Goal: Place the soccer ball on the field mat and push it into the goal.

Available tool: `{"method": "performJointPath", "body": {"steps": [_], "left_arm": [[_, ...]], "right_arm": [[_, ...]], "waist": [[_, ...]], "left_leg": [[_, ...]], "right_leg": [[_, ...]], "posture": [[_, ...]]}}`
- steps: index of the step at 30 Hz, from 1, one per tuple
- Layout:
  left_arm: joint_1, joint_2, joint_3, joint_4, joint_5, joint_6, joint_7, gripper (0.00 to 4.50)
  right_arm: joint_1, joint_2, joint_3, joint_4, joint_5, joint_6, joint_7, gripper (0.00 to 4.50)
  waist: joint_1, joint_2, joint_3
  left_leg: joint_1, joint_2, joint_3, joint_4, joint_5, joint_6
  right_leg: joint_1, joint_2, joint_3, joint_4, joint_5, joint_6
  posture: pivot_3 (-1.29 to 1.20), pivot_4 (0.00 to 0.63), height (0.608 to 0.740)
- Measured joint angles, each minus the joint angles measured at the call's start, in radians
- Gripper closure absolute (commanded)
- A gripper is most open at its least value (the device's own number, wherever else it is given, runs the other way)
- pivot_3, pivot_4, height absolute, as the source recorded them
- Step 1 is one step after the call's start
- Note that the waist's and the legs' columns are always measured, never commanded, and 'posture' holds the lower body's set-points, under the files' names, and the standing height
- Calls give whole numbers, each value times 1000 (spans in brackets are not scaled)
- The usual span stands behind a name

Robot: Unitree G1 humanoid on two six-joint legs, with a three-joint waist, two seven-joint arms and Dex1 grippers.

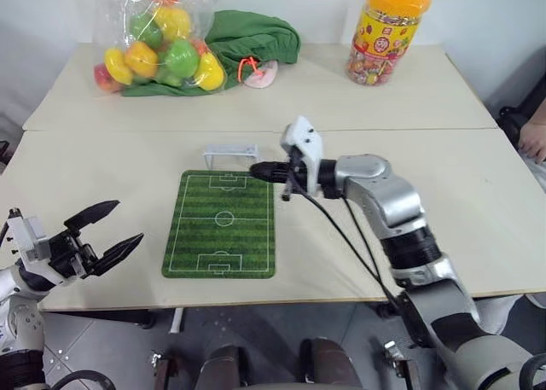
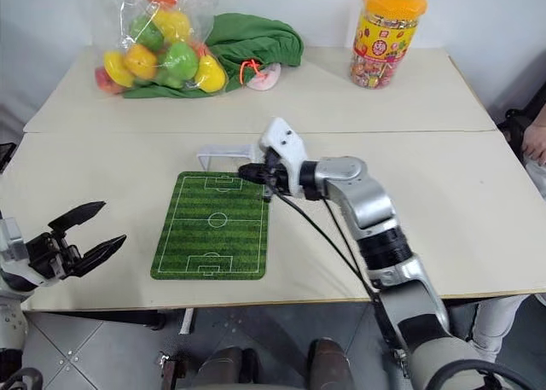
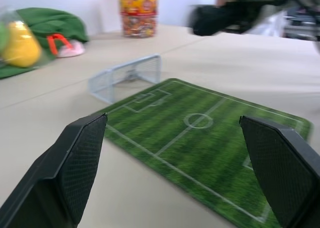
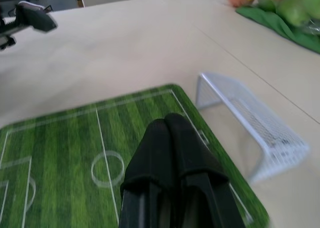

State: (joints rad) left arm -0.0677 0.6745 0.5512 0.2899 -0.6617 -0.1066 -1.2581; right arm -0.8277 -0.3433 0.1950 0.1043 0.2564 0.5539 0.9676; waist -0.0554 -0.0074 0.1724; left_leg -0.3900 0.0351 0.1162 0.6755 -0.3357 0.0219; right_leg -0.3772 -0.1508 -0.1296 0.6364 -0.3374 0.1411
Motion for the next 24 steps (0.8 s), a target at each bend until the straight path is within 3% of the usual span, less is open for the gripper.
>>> {"method": "performJointPath", "body": {"steps": [3,6,13,24], "left_arm": [[7,4,31,11,-1,26,45,0],[7,28,62,40,1,70,122,0],[17,54,79,57,23,95,189,0],[86,74,153,38,-5,163,173,0]], "right_arm": [[84,-124,-23,-13,26,-38,109,3315],[145,-207,-82,102,32,-170,188,2295],[217,-310,-163,283,51,-362,353,46],[268,-343,-204,370,57,-465,389,46]], "waist": [[3,0,0],[3,-1,1],[-1,-1,1],[3,-1,1]], "left_leg": [[0,0,0,0,-1,1],[0,-2,3,0,-1,1],[0,0,5,1,0,1],[0,5,6,6,0,1]], "right_leg": [[0,-1,0,-1,0,0],[2,0,-1,-7,0,0],[2,0,-1,-8,0,0],[3,1,0,-7,0,0]], "posture": [[0,150,740],[0,150,740],[0,150,740],[0,150,740]]}}
